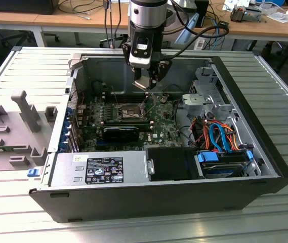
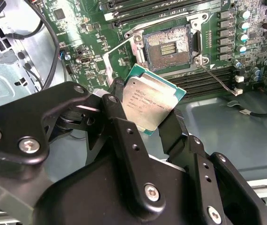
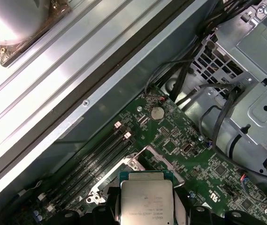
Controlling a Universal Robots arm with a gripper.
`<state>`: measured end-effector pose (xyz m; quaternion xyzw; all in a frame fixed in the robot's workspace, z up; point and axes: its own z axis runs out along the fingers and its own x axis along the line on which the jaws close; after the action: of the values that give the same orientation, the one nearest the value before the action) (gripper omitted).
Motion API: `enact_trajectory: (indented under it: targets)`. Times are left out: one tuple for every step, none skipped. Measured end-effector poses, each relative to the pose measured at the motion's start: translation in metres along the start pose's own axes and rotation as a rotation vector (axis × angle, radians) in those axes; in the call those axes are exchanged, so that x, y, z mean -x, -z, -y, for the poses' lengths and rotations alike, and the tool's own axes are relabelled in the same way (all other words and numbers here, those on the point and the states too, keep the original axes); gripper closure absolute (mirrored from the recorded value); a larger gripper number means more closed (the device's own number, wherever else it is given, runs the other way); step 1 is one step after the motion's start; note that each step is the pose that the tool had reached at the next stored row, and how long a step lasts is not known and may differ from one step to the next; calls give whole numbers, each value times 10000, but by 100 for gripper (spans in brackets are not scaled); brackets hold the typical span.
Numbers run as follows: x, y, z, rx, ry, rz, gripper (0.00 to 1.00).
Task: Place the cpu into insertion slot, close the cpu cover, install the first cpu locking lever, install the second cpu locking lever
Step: 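Place the cpu into insertion slot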
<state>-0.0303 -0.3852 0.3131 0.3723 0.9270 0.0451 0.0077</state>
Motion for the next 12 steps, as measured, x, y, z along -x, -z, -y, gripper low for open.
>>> enact_trajectory:
  targets:
    - [0, 0, 0, 0, -22, 2, 45]
    - [0, 0, 0, 1, -57, 5, 45]
    - [0, 0, 0, 2, -98, 9, 45]
    - [0, 0, 0, 2, -153, 14, 45]
    - [0, 0, 0, 4, -190, 17, 45]
    - [0, 0, 0, 5, -229, 20, 45]
    - [0, 0, 0, 5, -254, 23, 45]
    - [0, 0, 0, 5, -290, 26, 45]
    - [0, -1, 0, 7, -323, 29, 45]
    - [0, 0, 0, 6, -348, 31, 45]
    - [0, 0, 0, 7, -381, 35, 45]
    - [0, 0, 0, 8, -418, 37, 45]
